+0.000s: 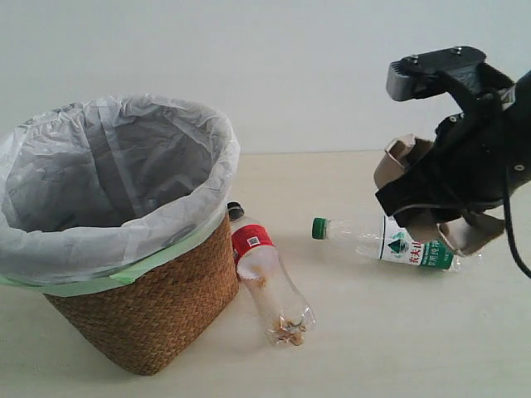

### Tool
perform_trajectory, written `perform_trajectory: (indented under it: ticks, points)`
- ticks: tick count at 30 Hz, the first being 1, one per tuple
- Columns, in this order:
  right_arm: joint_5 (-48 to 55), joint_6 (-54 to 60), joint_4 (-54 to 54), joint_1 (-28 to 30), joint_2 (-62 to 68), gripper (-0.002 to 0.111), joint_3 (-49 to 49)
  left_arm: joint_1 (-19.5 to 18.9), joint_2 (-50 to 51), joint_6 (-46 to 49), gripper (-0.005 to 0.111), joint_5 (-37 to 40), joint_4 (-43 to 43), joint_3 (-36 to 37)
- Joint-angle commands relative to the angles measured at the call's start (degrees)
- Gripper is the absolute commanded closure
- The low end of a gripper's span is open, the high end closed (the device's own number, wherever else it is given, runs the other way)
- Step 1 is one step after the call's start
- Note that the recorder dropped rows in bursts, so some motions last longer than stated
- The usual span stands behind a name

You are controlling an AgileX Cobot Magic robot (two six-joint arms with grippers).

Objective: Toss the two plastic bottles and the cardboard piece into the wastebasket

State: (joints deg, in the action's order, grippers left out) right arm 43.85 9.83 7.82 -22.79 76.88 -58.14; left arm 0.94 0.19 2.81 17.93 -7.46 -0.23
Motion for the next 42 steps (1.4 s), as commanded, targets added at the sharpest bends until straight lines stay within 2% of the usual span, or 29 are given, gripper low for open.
perform_trajectory:
  ticks: [1,8,16,20,23,24,26,28,30,33,36,42]
  points:
    - [-2.2,0.5,-1.2,3.7,-4.4,0.106,4.5,0.0,-0.2,-0.3,0.103,-0.2,0.2,0.2]
    - [-4.0,-0.2,-0.7,9.5,-10.6,0.106,11.2,0.0,-0.2,-0.3,0.103,-0.2,0.2,0.2]
    - [-3.4,-8.1,-4.7,17.6,-10.2,0.106,11.5,0.0,-0.2,-0.3,0.103,-0.2,0.2,0.2]
    - [-7.2,-9.1,-5.4,18.4,-7.3,0.106,11.5,0.0,-0.2,-0.3,0.103,-0.2,0.2,0.2]
    - [-12.0,-8.1,-1.4,15.2,-3.5,0.104,10.3,0.0,-0.2,-0.3,0.103,-0.2,0.2,0.2]
    - [-12.8,-7.0,1.4,13.0,-2.0,0.100,8.7,0.0,-0.2,-0.3,0.103,-0.2,0.2,0.2]
    - [-12.2,-4.7,8.9,6.9,1.0,0.083,3.5,0.0,-0.2,-0.3,0.103,-0.2,0.2,0.2]
    - [-10.4,-2.3,19.7,0.1,4.3,0.057,-5.1,0.0,-0.2,-0.3,0.103,-0.2,0.2,0.2]
    - [-9.2,-2.0,28.6,-5.5,6.7,0.041,-14.1,0.0,-0.2,-0.3,0.103,-0.2,0.2,0.2]
    - [-6.3,-0.4,29.8,-12.0,9.4,0.041,-30.2,0.0,-0.2,-0.3,0.103,-0.2,0.2,0.2]
    - [-2.2,-3.5,25.8,-12.8,10.8,0.041,-37.8,0.0,-0.2,-0.3,0.103,-0.2,0.2,0.2]
    - [6.7,-12.8,6.1,-11.4,10.8,0.041,-38.4,0.0,-0.2,-0.3,0.103,-0.2,0.2,0.2]
